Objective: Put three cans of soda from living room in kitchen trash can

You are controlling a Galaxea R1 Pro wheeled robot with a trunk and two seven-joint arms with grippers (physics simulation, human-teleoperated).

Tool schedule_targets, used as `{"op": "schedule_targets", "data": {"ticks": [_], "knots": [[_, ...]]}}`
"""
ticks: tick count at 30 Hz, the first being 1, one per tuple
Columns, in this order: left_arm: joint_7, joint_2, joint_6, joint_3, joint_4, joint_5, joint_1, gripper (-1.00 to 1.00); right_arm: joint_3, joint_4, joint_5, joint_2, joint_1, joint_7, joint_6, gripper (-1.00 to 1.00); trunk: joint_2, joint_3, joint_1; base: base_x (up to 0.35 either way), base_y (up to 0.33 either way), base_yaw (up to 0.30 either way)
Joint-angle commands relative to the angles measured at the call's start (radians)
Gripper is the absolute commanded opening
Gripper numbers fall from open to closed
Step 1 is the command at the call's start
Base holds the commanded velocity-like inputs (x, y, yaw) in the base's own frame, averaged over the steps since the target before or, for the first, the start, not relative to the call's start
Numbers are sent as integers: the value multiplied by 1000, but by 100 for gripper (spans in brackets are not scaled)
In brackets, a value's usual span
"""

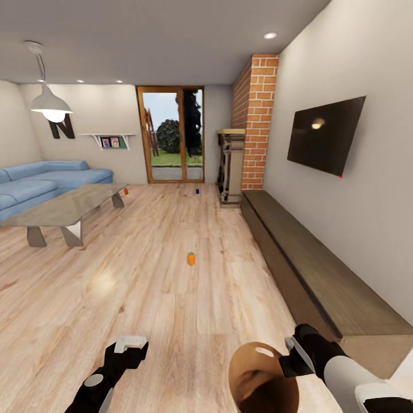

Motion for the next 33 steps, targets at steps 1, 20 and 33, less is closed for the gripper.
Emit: {"op": "schedule_targets", "data": {"ticks": [1,20,33], "knots": [[3,6,-6,5,6,1,1,100,5,-6,-5,6,-6,7,-6,-100,0,0,0,0,0,0],[2,7,-36,6,1,1,5,100,4,-42,115,17,-11,5,-49,-100,0,0,0,0,0,0],[-7,13,-19,7,-6,6,10,100,-8,-76,170,22,-48,22,-34,-100,0,0,0,107,0,0]]}}
